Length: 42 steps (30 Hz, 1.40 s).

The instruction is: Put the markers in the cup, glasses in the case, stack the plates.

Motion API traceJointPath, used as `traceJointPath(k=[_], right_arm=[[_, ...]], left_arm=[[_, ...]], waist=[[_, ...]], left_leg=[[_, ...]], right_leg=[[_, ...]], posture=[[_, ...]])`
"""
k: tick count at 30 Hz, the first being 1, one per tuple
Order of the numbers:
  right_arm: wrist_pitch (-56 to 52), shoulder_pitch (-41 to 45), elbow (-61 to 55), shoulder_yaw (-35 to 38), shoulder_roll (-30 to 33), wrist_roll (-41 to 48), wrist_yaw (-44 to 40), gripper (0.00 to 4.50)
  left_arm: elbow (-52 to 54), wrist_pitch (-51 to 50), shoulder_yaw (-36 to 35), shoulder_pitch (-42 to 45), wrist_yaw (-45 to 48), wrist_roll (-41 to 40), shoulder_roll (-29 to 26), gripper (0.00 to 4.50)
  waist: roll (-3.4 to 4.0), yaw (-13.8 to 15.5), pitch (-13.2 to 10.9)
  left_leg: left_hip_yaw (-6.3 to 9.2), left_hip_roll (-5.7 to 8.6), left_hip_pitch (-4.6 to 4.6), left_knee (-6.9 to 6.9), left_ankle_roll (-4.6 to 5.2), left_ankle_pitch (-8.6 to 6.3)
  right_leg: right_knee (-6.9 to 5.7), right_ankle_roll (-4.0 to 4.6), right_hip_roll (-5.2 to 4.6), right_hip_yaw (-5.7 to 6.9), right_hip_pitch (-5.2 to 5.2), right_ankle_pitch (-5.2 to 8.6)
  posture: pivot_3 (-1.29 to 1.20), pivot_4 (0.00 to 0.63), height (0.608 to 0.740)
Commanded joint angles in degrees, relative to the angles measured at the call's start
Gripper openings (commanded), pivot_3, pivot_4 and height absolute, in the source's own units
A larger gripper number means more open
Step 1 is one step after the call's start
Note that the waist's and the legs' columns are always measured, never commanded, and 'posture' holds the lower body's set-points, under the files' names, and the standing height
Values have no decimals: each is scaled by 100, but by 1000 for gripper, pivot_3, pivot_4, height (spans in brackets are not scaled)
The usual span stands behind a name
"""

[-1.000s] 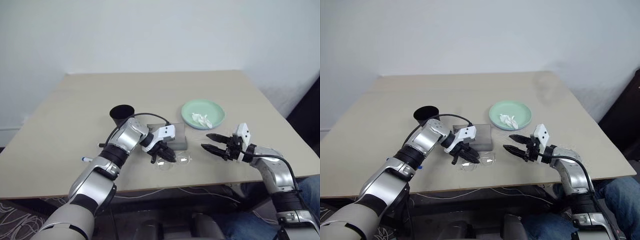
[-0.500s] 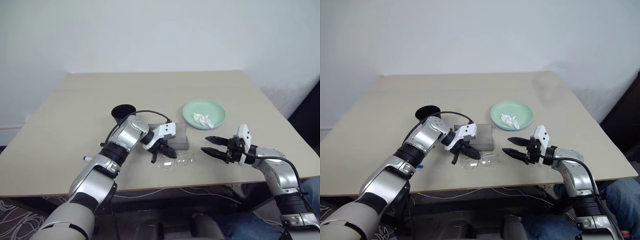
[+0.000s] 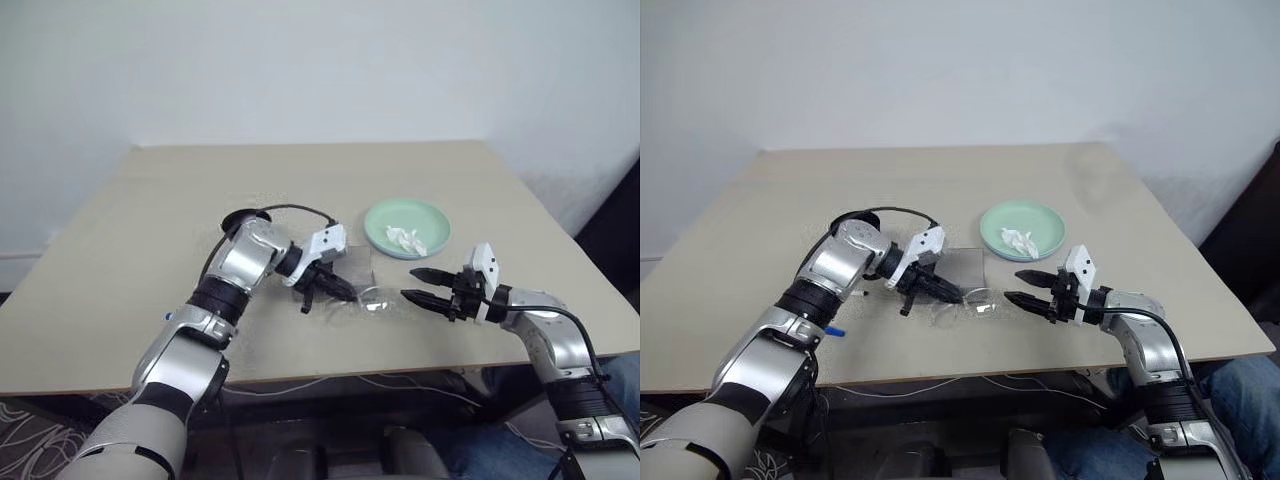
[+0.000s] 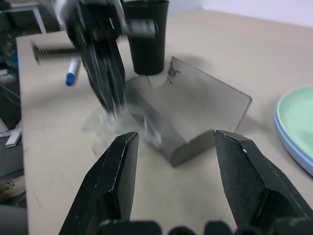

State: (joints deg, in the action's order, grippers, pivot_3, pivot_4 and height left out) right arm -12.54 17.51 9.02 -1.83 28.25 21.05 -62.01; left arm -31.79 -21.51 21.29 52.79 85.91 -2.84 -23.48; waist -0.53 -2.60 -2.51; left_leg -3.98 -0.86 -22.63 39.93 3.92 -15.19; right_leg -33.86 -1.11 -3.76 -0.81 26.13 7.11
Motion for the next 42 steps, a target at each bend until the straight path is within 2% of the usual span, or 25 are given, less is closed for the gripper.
traceJointPath(k=[1, 9, 19, 24, 35, 38, 42], right_arm=[[154, 192, -16, 88, 22, -8, 10, 2636], [185, 218, 28, 50, -29, -45, 16, 2636], [159, 100, -108, 59, -50, -33, 100, 2636], [148, 9, -192, 69, -56, -29, 168, 2636], [194, 21, -163, 34, -68, -62, 245, 2636], [208, 56, -139, 5, -91, -76, 244, 2636], [224, 84, -113, -17, -114, -85, 228, 2636]], left_arm=[[11, 323, -253, 431, -155, -31, -71, 10], [-1700, 2269, -31, 1065, -1299, 906, 14, 10], [-3132, 3541, 246, 1333, -2023, 1759, 422, 10], [-3369, 3655, 317, 1301, -1682, 1925, 478, 10], [-3156, 2880, 173, 1057, -288, 1720, 434, 10], [-3038, 2836, 193, 970, -315, 1771, 389, 10], [-3115, 2985, 219, 957, -931, 1940, 396, 10]], waist=[[0, -1, 0], [0, -1, 0], [-10, 5, -4], [-11, 0, -4], [-12, 0, -4], [-12, -2, -4], [-12, 0, -3]], left_leg=[[0, 0, 1, 0, 0, 0], [-6, 1, 3, 1, 1, 0], [-11, 5, -4, 4, 1, 0], [-11, 4, -4, 4, 1, 0], [-9, 3, -3, 4, 3, -1], [-7, 2, -2, 4, 6, -3], [-5, 1, -1, 5, 6, -3]], right_leg=[[0, 0, 0, 0, -1, 0], [-1, -1, 1, -1, -2, -1], [1, -3, -1, 2, -3, -2], [0, -4, -1, 4, -2, -2], [0, -3, -1, 4, -3, -2], [0, -4, -1, 3, -3, -2], [-1, -5, -1, 2, -3, -2]], posture=[[0, 0, 721], [0, 0, 721], [0, 0, 721], [0, 0, 721], [0, 0, 721], [0, 0, 721], [0, 0, 721]])
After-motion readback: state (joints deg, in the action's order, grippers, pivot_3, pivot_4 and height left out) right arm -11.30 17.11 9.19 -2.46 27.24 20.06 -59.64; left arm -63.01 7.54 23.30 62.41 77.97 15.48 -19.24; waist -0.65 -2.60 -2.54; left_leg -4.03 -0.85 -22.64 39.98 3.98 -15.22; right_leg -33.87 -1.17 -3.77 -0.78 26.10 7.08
